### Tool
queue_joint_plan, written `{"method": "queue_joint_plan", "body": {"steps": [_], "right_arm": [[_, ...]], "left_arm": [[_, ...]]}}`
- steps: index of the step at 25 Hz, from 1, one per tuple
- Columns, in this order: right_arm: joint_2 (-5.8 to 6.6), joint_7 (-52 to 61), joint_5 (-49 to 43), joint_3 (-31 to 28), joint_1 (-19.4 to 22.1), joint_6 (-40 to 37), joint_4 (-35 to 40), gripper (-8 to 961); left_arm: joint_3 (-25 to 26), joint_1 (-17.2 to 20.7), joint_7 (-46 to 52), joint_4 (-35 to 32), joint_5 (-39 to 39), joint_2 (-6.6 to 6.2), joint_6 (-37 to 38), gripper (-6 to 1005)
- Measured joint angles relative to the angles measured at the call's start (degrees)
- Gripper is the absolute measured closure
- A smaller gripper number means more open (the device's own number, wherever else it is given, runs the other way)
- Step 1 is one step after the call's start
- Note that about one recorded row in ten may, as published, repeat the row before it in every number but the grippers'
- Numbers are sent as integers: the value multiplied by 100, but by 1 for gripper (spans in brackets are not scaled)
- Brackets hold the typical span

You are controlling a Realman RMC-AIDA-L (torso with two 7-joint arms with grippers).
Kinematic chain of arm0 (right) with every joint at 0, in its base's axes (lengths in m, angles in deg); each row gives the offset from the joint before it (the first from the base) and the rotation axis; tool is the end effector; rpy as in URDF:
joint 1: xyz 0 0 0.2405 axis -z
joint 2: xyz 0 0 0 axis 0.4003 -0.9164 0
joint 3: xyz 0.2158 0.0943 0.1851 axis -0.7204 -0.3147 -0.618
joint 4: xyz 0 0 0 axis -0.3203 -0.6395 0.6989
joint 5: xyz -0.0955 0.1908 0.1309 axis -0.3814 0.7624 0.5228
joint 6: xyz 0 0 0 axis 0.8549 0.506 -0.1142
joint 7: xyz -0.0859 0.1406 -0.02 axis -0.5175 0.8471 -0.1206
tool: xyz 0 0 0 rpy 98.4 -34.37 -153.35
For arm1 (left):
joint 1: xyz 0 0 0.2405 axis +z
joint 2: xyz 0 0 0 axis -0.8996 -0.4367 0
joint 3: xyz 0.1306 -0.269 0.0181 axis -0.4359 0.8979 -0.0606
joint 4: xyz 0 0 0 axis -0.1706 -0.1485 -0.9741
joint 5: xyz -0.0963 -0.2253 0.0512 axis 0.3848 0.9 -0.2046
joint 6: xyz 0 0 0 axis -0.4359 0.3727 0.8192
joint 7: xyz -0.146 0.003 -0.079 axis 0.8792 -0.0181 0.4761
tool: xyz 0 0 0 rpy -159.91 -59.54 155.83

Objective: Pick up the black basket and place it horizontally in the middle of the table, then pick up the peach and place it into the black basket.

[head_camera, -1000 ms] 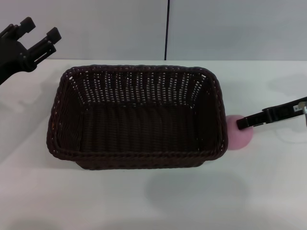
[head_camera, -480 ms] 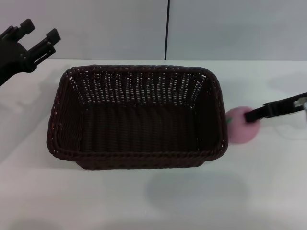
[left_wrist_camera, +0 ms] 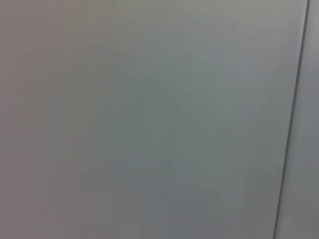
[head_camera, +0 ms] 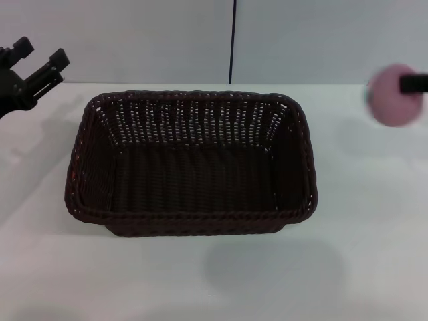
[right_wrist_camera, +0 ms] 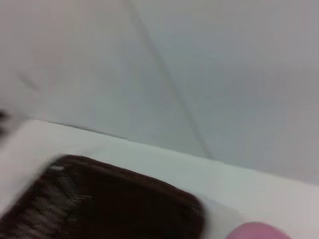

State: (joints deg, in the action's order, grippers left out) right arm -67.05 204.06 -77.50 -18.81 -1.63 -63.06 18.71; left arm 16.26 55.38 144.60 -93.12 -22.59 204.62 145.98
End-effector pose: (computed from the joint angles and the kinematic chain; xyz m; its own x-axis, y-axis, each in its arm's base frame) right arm 0.2278 0.3818 0.1120 0.6274 -0.6706 -0.3957 -0.7774 -0.5688 -0.2687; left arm -0.3704 0.3610 0.0276 0.6021 0.0698 0.7954 0.6991 -0.5274 -0.4829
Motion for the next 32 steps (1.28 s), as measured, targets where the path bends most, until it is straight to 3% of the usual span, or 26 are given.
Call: {"method": "queue_joint_plan", "body": {"steps": [5, 6, 11, 12, 15, 17, 21, 23, 28, 30, 31, 32], "right_arm": [[7, -57, 930, 578, -228, -146, 51, 903], [6, -217, 1137, 989, -465, 15, -403, 907], [7, -459, 1244, 1394, -915, 385, -1338, 926], [15, -643, 1143, 1522, -1226, 744, -2061, 930], [21, -909, 1077, 1554, -1463, 1066, -2696, 899], [15, -1453, 1214, 1553, -1765, 1431, -3681, 879], [14, -1757, 1298, 1538, -1921, 1601, -4158, 838], [8, -1814, 1301, 1551, -1922, 1704, -4223, 817], [-13, -2031, 1469, 1432, -1672, 1935, -4201, 489], [-15, -2488, 2142, 1242, -1187, 2212, -4114, 366], [-15, -2488, 2142, 1242, -1187, 2212, -4114, 353], [-14, -3100, 2811, 1037, -737, 2427, -4124, 340]], "left_arm": [[10, 39, 0, 53, 0, 10, 10, 214], [19, 54, 0, 93, 5, 19, 20, 214], [30, 72, 0, 172, 48, 29, 78, 215], [51, 79, 0, 263, 91, 25, 158, 215], [113, 85, 0, 350, 112, 19, 229, 215], [268, 106, 0, 478, 124, 15, 369, 215], [423, 124, 0, 594, 129, 13, 533, 215], [505, 132, 0, 650, 130, 10, 599, 215], [600, 143, -149, 770, 132, 3, 619, 215], [747, 143, -379, 950, 133, 7, 622, 215], [747, 143, -379, 950, 133, 7, 622, 215], [965, 142, -560, 1139, 136, 17, 655, 215]]}}
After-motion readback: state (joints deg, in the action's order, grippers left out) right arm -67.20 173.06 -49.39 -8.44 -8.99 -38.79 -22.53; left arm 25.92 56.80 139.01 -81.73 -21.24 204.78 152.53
